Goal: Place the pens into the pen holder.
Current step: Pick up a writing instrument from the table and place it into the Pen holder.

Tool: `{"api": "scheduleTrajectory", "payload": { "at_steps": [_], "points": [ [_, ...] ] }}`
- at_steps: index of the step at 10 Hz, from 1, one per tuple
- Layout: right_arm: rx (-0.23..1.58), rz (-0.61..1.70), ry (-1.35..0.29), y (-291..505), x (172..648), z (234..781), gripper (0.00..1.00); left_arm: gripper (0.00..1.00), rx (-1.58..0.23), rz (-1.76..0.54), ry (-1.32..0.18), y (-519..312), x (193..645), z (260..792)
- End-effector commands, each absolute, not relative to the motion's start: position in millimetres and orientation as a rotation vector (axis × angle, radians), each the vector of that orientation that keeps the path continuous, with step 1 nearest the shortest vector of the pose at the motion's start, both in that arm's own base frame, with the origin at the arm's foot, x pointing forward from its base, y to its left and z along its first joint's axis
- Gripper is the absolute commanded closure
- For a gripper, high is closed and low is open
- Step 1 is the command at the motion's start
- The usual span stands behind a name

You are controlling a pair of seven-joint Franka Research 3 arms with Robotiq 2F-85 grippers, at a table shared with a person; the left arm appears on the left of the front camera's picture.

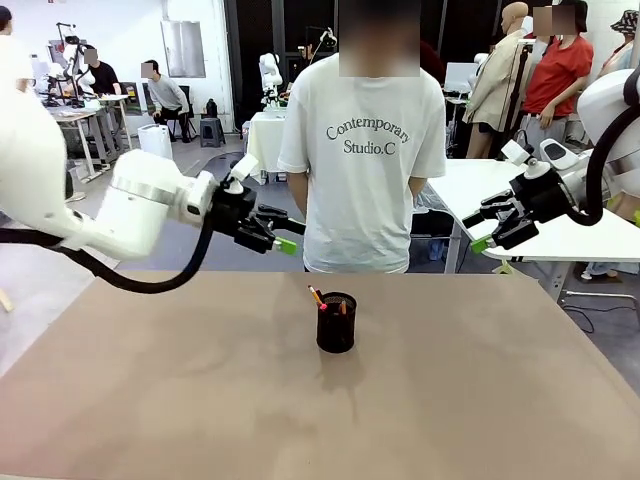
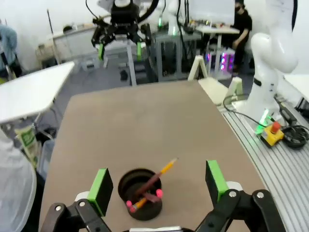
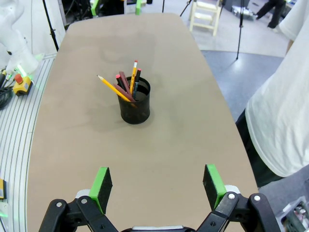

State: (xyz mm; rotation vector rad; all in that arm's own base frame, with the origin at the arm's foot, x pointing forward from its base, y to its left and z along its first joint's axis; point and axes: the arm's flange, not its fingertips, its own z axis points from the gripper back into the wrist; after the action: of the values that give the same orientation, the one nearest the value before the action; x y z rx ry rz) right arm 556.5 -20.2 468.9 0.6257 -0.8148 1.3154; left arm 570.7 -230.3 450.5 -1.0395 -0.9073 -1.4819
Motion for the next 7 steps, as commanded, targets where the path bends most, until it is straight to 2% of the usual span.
{"api": "scheduleTrajectory", "payload": {
  "at_steps": [1, 5, 7],
  "points": [
    [0.616, 1.307, -0.800, -19.0, 557.1, 471.5, 0.00, 0.00, -0.945, -1.487, -0.801, -213.2, 546.3, 473.6],
    [0.616, 1.307, -0.800, -19.0, 557.1, 471.5, 0.00, 0.00, -0.734, -1.389, -0.700, -175.7, 522.3, 528.5],
    [0.616, 1.307, -0.800, -19.0, 557.1, 471.5, 0.00, 0.00, -0.595, -1.405, -0.710, -160.7, 521.5, 550.2]
  ]
}}
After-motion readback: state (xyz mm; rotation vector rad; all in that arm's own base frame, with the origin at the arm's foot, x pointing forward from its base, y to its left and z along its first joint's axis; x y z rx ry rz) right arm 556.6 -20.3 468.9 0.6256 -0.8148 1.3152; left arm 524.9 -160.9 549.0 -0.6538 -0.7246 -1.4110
